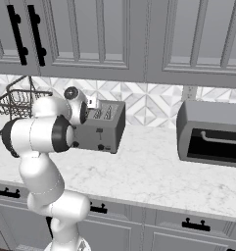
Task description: Start the toaster. Once the lever pops up, take the bread to the plate on the dining counter.
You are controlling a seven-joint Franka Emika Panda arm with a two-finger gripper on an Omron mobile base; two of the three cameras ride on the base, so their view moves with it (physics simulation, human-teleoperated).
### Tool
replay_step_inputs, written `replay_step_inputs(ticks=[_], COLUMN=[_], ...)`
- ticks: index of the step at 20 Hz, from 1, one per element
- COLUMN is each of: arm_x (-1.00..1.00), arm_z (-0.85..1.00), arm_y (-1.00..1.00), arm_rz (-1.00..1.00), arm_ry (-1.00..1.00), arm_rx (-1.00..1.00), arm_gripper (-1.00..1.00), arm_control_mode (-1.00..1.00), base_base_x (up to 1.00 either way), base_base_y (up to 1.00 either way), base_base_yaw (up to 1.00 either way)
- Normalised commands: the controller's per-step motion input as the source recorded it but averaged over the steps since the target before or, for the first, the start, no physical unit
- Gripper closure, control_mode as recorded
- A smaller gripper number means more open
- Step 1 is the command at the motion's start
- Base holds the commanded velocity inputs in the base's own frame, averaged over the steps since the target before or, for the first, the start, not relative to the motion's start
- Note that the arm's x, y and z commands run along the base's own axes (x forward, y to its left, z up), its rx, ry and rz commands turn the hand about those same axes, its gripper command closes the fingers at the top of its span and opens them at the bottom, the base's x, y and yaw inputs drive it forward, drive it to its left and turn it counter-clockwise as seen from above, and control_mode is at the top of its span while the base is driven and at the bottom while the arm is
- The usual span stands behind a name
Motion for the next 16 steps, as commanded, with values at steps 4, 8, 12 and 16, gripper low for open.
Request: replay_step_inputs(ticks=[4,8,12,16], arm_x=[0.2,0.05,0.04,0.0], arm_z=[-0.07,-0.22,-0.17,0.0], arm_y=[0.0,0.0,0.0,0.0], arm_rz=[0.0,0.0,0.0,0.0], arm_ry=[0.0,0.0,0.0,0.0], arm_rx=[0.0,0.0,0.0,0.0], arm_gripper=[-1.0,-1.0,-1.0,-1.0], arm_control_mode=[-1.0,-1.0,-1.0,-1.0], base_base_x=[0.0,0.0,0.0,0.0], base_base_y=[0.0,0.0,0.0,0.0], base_base_yaw=[0.0,0.0,0.0,0.0])
